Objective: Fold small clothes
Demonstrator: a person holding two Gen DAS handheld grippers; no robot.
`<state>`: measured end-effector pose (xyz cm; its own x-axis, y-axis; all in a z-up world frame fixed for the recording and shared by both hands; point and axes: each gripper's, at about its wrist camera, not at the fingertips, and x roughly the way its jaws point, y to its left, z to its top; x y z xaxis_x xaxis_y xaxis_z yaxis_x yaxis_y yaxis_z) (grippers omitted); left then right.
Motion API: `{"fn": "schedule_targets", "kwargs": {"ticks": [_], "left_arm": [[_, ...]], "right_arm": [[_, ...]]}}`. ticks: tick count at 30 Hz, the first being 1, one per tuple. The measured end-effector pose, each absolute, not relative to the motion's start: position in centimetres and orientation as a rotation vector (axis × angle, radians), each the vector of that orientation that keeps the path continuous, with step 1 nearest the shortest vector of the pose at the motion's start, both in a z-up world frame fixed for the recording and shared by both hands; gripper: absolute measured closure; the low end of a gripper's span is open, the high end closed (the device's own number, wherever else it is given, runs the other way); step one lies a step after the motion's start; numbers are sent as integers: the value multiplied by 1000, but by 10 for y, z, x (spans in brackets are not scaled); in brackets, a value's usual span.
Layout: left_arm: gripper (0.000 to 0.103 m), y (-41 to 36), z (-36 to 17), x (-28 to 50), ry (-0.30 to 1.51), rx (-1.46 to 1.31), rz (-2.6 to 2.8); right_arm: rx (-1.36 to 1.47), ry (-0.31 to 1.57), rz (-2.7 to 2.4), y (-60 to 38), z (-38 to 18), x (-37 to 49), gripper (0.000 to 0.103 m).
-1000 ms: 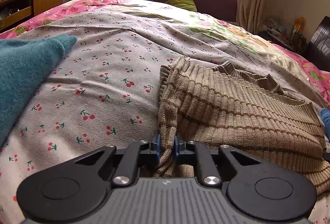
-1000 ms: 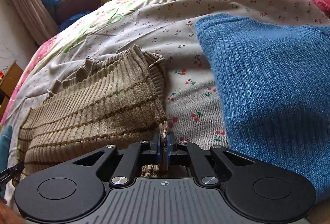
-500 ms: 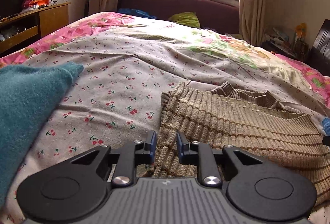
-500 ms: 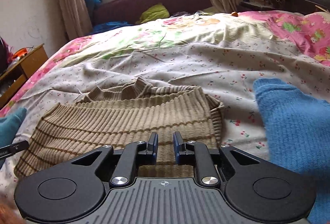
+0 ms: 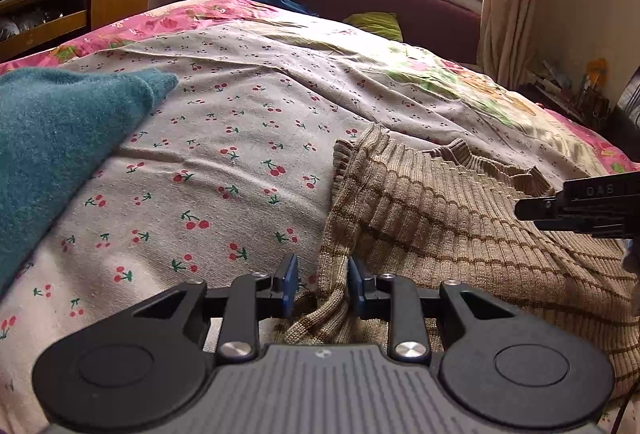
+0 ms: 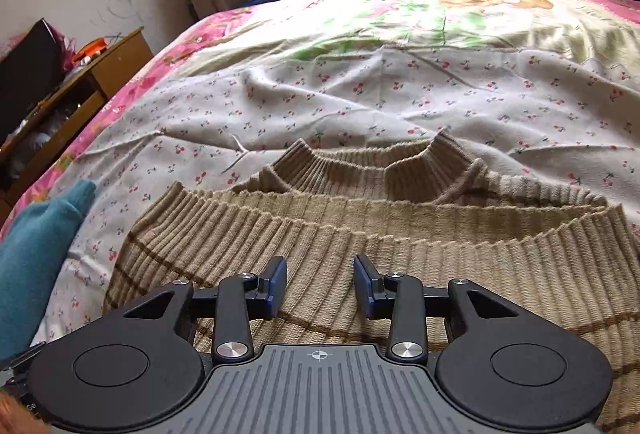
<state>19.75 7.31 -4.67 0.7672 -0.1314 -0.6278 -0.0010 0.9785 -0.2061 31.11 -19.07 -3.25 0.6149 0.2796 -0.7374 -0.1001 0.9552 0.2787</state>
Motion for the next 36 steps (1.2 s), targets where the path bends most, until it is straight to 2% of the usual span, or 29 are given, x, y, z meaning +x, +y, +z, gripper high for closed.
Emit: {"fn": "schedule_targets", "kwargs": {"ticks": [2, 4, 6, 14, 22, 26, 31, 36], "left_arm": [[64, 73, -47, 197, 684, -189, -82], [64, 75, -47, 196, 677, -197, -91], [64, 79, -46, 195, 671, -220, -101], [63, 83, -38, 187, 595, -234, -99], [57, 85, -52, 197, 674, -229, -80], [56, 85, -52, 196, 688, -221, -70], [55, 82, -46, 187, 707, -166, -16], [54, 80, -32, 180, 679, -136, 34]], "right_arm": [[213, 906, 184, -183, -46, 316, 65], [206, 888, 145, -181, -47, 314, 91], [237, 877, 142, -186, -40, 310, 99], [285, 719, 131, -192, 5, 301, 100], [202, 781, 44, -175, -52, 330, 100], [195, 783, 52, -176, -51, 328, 100], [238, 808, 78, -182, -48, 331, 95], [277, 742, 97, -199, -24, 310, 91]]}}
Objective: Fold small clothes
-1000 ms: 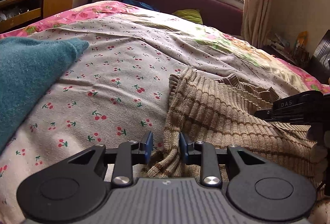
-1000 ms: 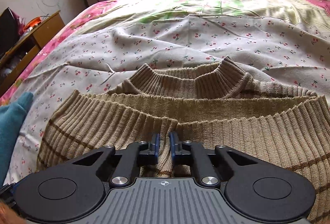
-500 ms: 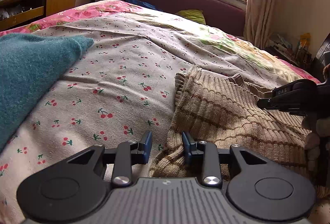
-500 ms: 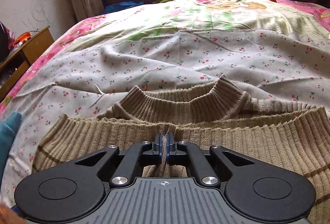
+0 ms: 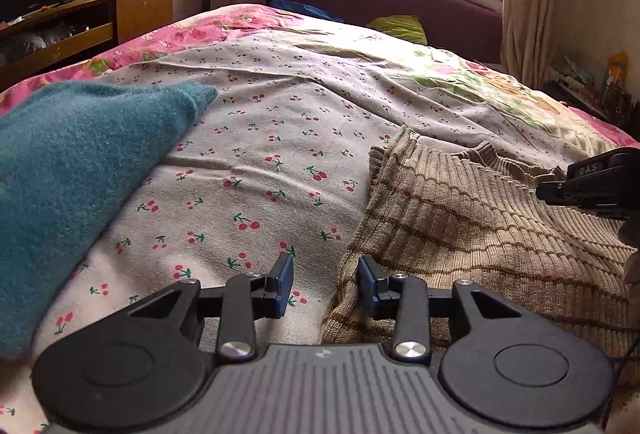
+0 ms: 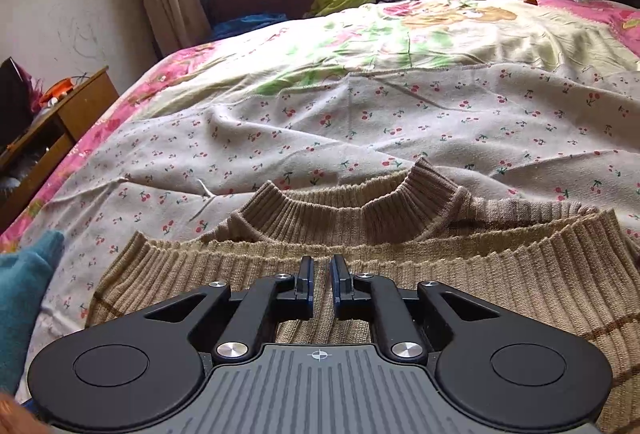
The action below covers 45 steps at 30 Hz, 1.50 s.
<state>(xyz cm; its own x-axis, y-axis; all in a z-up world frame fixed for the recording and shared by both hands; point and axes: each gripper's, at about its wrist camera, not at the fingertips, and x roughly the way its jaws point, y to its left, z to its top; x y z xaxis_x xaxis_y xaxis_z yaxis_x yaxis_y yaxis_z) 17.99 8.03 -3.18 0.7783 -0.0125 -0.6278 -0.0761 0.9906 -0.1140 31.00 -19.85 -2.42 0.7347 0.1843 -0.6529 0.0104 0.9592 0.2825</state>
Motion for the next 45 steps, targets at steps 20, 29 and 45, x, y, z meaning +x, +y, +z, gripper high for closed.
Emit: {"fn": "schedule_targets", "kwargs": {"ticks": [20, 29, 45], "left_arm": [[55, 26, -43, 194, 696, 52, -88], [55, 21, -45, 188, 712, 62, -90], [55, 39, -33, 171, 719, 43, -35]], "right_arm": [[236, 722, -1, -289, -32, 204, 103], [195, 744, -187, -325, -49, 201, 103], [193, 673, -172, -318, -21, 178, 89]]}}
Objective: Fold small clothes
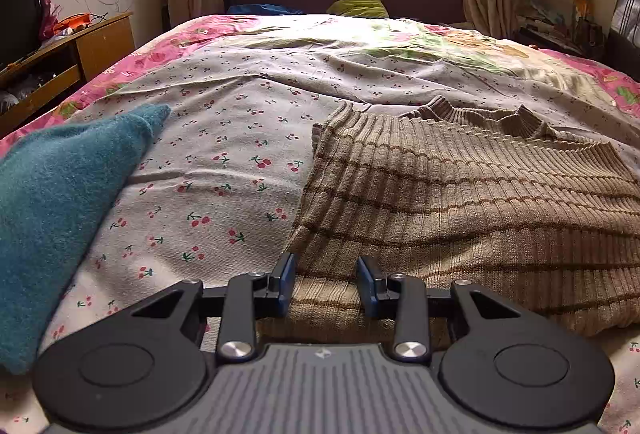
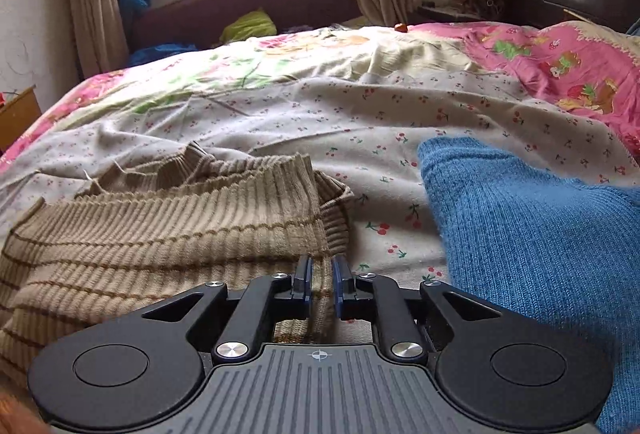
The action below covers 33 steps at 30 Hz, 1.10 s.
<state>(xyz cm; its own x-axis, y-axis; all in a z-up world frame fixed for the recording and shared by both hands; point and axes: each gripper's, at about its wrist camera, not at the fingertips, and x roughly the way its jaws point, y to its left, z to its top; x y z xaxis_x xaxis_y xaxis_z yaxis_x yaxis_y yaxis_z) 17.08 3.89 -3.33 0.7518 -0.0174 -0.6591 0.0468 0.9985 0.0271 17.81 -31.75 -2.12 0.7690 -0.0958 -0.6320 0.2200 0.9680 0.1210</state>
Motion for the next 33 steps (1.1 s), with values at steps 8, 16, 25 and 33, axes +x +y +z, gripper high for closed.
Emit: {"fn": "schedule_targets", "kwargs": {"ticks": [8, 16, 25, 33], "left_arm": [[55, 52, -14, 162, 745, 3, 2], [55, 17, 1, 162, 722, 34, -119], [55, -37, -5, 189, 670, -29, -213], [55, -58, -15, 210, 662, 67, -218]], "right_arm": [[255, 695, -135, -306, -9, 165, 89], [389, 721, -212, -331, -22, 141, 77], [607, 684, -132, -362, -45, 132, 70], [654, 699, -46, -365, -64, 156, 61]]}}
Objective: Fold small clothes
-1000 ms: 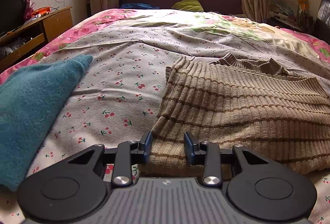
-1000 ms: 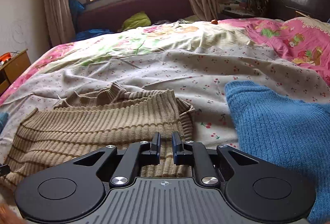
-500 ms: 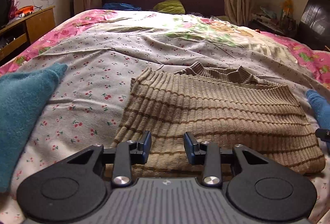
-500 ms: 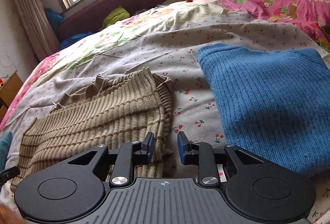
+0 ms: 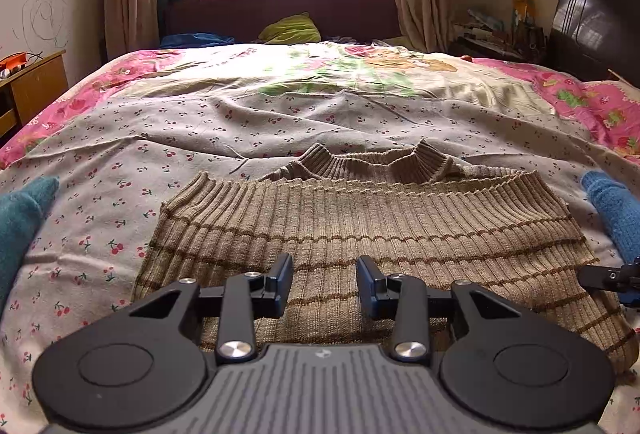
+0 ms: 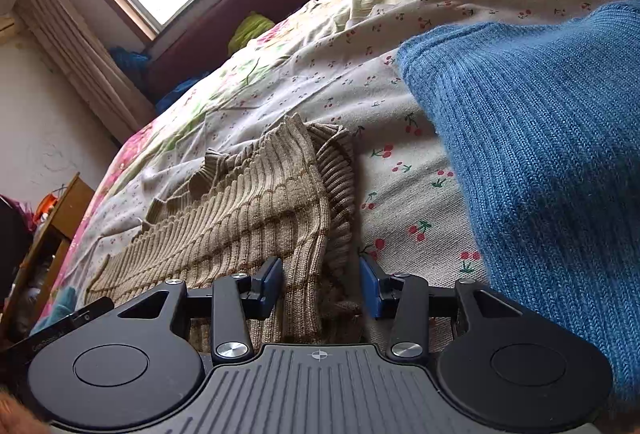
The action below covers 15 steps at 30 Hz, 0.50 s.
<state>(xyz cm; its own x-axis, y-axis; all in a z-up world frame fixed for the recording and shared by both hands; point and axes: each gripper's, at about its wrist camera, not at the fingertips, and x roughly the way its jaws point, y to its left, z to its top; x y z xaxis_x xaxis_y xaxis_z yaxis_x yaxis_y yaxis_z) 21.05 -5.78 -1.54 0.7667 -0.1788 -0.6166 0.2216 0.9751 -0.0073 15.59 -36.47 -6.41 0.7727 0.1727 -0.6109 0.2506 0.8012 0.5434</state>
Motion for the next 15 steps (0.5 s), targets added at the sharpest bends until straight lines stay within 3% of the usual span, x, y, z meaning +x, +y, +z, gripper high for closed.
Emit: {"fn": "schedule_targets", "kwargs": {"ticks": [15], "left_arm": [[55, -94, -27, 219, 649, 125, -286]], "right_arm": [[936, 709, 166, -386, -94, 174, 59]]}}
